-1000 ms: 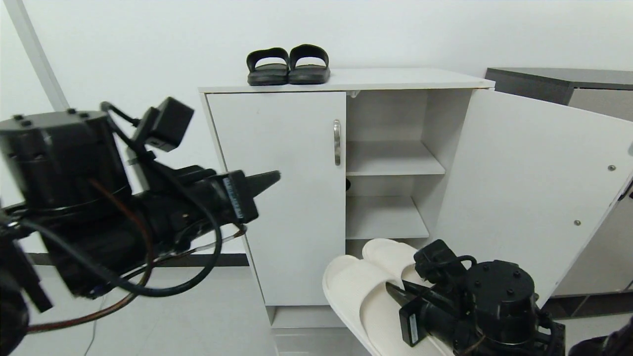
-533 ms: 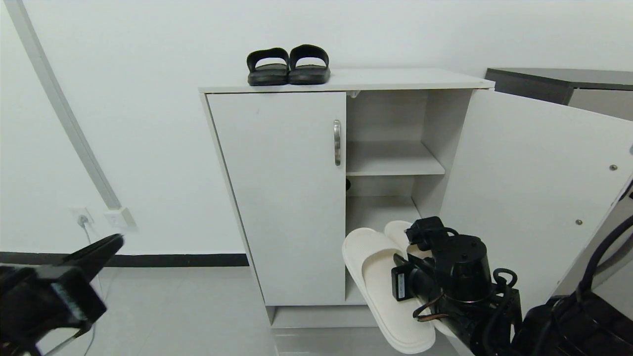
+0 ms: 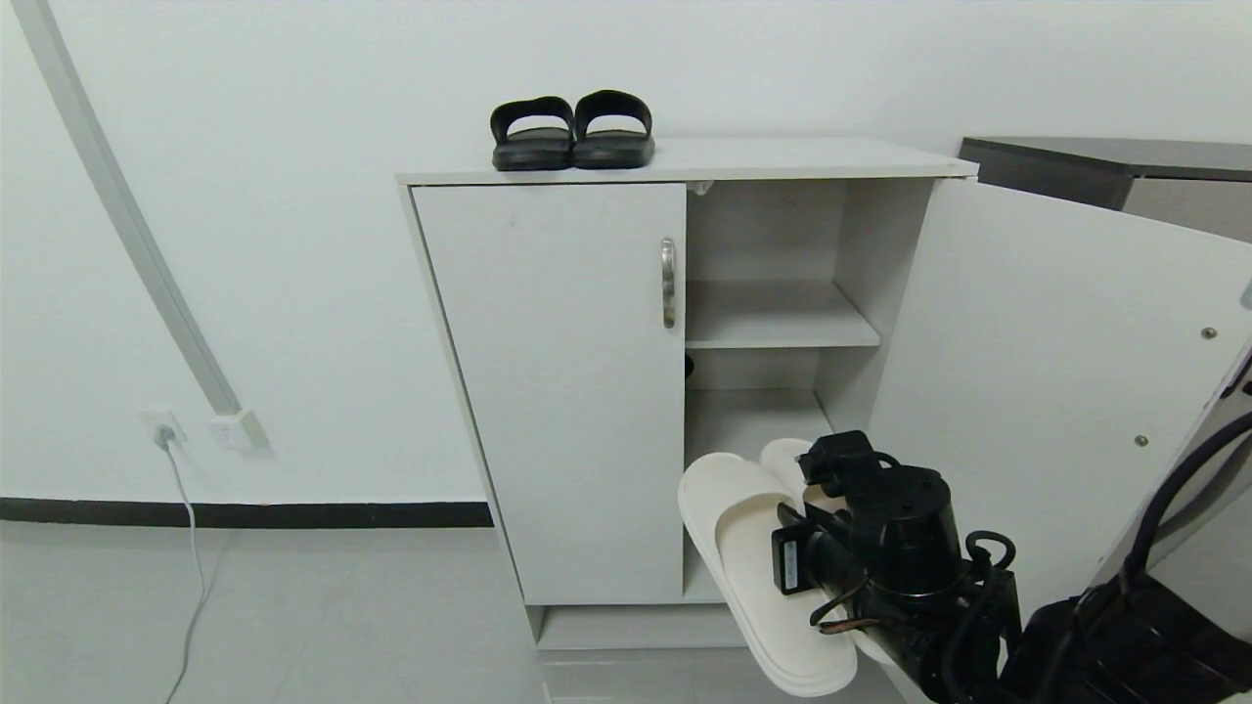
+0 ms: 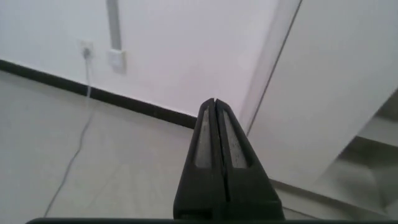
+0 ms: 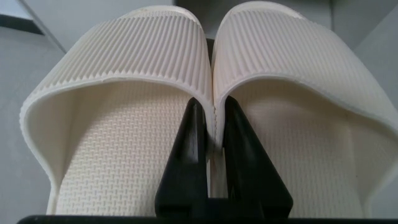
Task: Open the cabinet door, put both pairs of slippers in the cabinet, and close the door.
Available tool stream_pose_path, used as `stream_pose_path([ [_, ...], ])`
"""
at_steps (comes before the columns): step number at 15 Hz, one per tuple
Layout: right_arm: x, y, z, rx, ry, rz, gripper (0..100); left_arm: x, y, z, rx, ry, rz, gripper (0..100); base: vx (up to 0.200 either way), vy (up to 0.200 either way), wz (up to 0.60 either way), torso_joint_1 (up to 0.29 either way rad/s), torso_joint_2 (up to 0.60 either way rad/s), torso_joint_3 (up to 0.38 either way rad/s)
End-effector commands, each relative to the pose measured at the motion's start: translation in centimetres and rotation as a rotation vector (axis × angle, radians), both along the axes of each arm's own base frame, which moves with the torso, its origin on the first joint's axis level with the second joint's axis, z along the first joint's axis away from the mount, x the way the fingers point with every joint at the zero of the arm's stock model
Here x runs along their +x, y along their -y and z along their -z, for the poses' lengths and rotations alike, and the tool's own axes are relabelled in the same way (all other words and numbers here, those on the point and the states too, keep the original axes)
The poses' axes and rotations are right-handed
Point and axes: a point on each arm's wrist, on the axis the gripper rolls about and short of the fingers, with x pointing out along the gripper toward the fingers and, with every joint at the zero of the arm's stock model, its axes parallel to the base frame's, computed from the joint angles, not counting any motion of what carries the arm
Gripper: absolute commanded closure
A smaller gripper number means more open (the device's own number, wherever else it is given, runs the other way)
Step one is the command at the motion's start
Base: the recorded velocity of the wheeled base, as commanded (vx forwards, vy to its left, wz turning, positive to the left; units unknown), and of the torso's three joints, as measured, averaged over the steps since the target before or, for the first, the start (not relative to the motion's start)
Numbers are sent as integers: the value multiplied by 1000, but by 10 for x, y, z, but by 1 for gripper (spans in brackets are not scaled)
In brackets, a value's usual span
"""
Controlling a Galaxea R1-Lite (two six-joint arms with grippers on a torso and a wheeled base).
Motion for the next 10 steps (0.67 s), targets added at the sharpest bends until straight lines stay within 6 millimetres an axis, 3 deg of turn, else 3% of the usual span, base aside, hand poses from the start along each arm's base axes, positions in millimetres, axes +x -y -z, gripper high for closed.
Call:
stream_pose_path([
  [1, -1, 0, 0, -2, -2, -2, 100, -20, 1, 23, 6, 84, -94, 100, 0, 0, 0, 0, 0, 0],
  [3, -1, 0, 1, -4, -4, -4, 100, -17, 1, 34, 16, 54, -92, 100, 0, 0, 0, 0, 0, 0],
  [8, 1, -1, 8, -16, -16, -2, 100, -14, 10, 38, 122, 23, 334, 100, 0, 0, 0, 0, 0, 0],
  [10, 1, -2, 8, -16, -16, -4, 100, -14, 10, 38, 136, 27, 337, 100, 0, 0, 0, 0, 0, 0],
])
